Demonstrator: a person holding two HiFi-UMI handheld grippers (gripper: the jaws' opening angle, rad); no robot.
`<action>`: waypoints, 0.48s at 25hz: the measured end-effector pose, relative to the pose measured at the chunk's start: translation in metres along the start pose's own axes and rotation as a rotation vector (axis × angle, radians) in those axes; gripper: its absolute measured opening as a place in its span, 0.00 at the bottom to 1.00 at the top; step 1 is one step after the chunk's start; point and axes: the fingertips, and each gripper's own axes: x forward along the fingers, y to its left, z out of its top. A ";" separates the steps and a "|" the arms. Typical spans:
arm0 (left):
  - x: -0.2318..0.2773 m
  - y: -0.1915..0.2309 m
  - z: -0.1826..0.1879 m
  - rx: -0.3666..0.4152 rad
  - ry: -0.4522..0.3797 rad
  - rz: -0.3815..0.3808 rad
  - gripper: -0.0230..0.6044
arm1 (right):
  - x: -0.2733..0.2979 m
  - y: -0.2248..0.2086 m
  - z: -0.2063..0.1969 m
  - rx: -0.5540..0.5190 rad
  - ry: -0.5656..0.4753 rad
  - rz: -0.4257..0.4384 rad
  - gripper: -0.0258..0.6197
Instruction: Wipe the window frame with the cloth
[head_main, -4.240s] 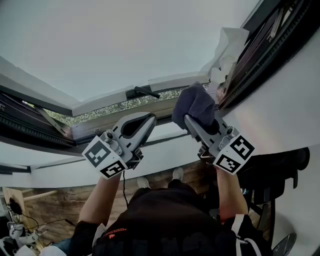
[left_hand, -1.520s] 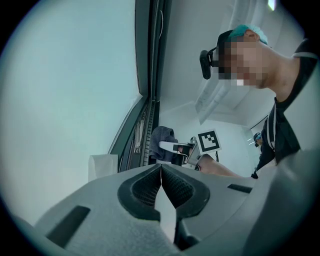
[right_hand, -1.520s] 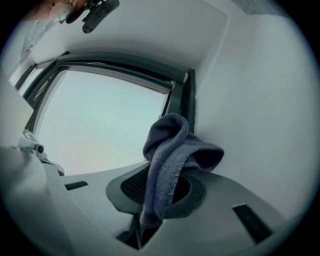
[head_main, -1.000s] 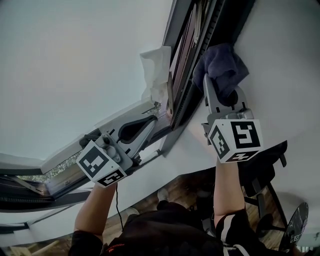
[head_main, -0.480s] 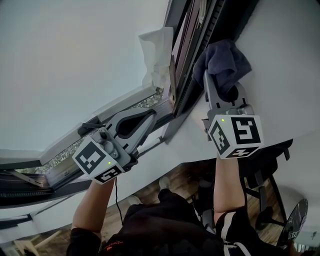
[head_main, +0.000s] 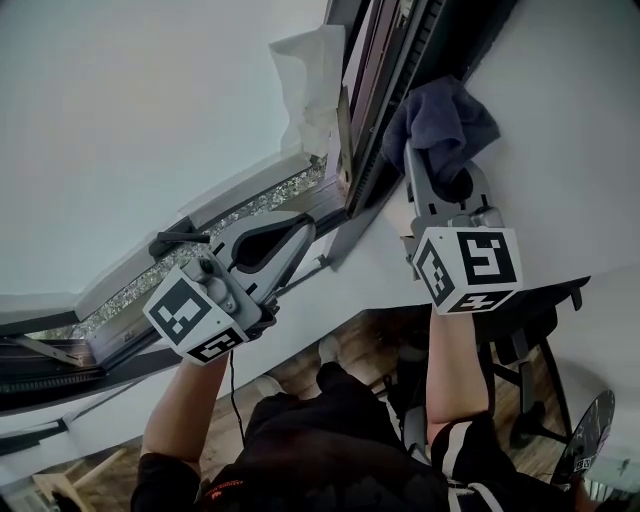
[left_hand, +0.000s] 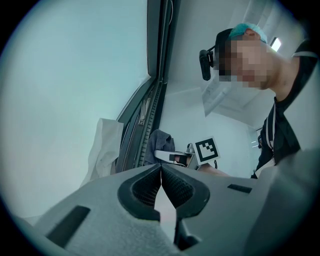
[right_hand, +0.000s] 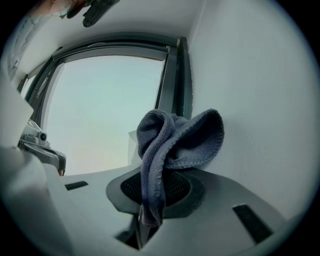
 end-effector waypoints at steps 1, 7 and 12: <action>0.000 0.000 -0.002 -0.003 0.004 0.001 0.07 | 0.000 0.000 -0.004 0.003 0.007 0.001 0.12; 0.000 -0.001 -0.015 -0.018 0.024 0.001 0.07 | 0.000 0.004 -0.034 0.014 0.047 0.003 0.12; 0.000 -0.002 -0.027 -0.037 0.040 0.006 0.07 | 0.000 0.007 -0.055 0.024 0.078 0.009 0.12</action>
